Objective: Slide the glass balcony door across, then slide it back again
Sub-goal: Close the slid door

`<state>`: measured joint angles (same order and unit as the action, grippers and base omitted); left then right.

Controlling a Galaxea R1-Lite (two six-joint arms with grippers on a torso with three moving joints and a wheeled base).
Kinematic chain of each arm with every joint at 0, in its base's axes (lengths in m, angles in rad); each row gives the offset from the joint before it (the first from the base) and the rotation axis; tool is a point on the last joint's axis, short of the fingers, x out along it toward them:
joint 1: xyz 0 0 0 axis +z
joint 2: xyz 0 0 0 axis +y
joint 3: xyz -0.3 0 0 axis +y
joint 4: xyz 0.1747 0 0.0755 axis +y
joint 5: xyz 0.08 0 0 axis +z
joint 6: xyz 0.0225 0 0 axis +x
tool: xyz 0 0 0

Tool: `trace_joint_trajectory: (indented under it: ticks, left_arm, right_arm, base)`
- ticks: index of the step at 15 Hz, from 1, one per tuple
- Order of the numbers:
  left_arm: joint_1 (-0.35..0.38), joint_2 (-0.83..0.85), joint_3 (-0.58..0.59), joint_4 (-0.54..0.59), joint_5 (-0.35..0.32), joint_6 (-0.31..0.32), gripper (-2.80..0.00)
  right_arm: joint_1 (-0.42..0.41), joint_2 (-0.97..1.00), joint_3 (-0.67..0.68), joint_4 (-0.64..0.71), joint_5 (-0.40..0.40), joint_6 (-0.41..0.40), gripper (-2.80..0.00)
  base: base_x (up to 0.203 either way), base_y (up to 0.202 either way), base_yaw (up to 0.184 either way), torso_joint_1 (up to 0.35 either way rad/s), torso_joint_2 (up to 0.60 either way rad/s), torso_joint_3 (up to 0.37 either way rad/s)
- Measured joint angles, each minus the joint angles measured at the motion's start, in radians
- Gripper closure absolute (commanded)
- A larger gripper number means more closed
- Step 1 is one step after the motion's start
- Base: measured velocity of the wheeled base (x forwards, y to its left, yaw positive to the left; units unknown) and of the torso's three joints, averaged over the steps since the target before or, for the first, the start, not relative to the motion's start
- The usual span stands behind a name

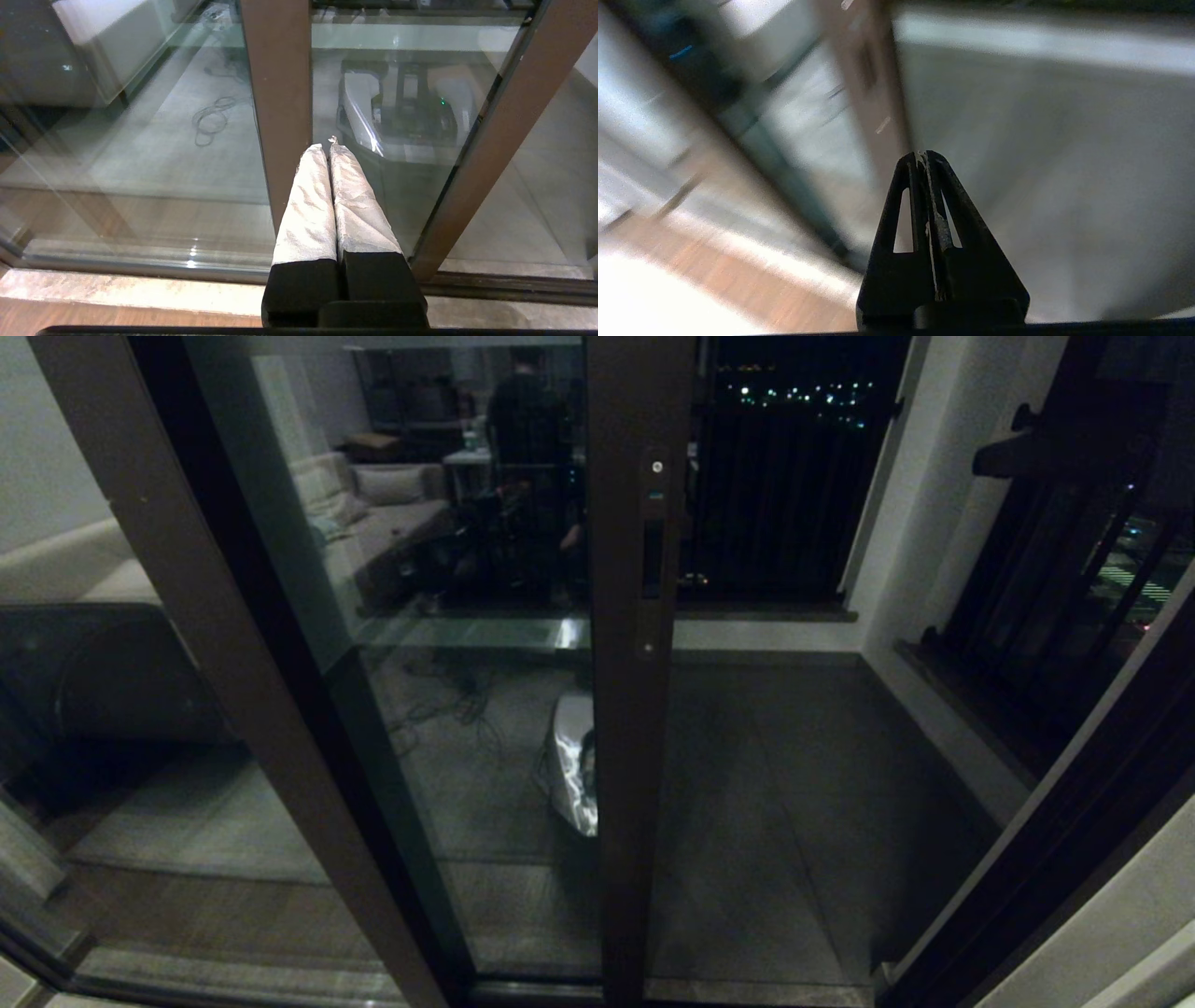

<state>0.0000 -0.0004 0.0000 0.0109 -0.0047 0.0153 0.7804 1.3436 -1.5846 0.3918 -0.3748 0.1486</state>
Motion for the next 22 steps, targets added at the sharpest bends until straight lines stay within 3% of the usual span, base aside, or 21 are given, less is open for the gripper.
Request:
trace_joint_trajectory:
  ticks: [2,4,11,12,18,22]
  left_arm:
    - [0.0,0.0,0.0,0.0,0.0,0.0,0.0]
    - [0.0,0.0,0.0,0.0,0.0,0.0,0.0]
    - [0.0,0.0,0.0,0.0,0.0,0.0,0.0]
    - [0.0,0.0,0.0,0.0,0.0,0.0,0.0]
    - [0.0,0.0,0.0,0.0,0.0,0.0,0.0]
    - [0.0,0.0,0.0,0.0,0.0,0.0,0.0]
  right_arm:
    - [0.012,0.077,-0.069,0.003,-0.062,-0.033,0.0]
    - [0.015,0.144,-0.097,0.003,-0.072,-0.036,0.0]
    - [0.034,0.377,-0.196,-0.019,-0.139,0.017,0.0]
    - [0.037,0.401,-0.221,-0.018,-0.141,0.018,-2.8]
    - [0.073,0.492,-0.279,0.021,-0.144,0.062,-2.8]
    - [0.034,0.532,-0.298,0.007,-0.158,0.094,-2.8]
  base:
    - [0.0,0.0,0.0,0.0,0.0,0.0]
    - [0.0,0.0,0.0,0.0,0.0,0.0]
    - [0.0,0.0,0.0,0.0,0.0,0.0]
    - [0.0,0.0,0.0,0.0,0.0,0.0]
    - [0.0,0.0,0.0,0.0,0.0,0.0]
    - [0.0,0.0,0.0,0.0,0.0,0.0]
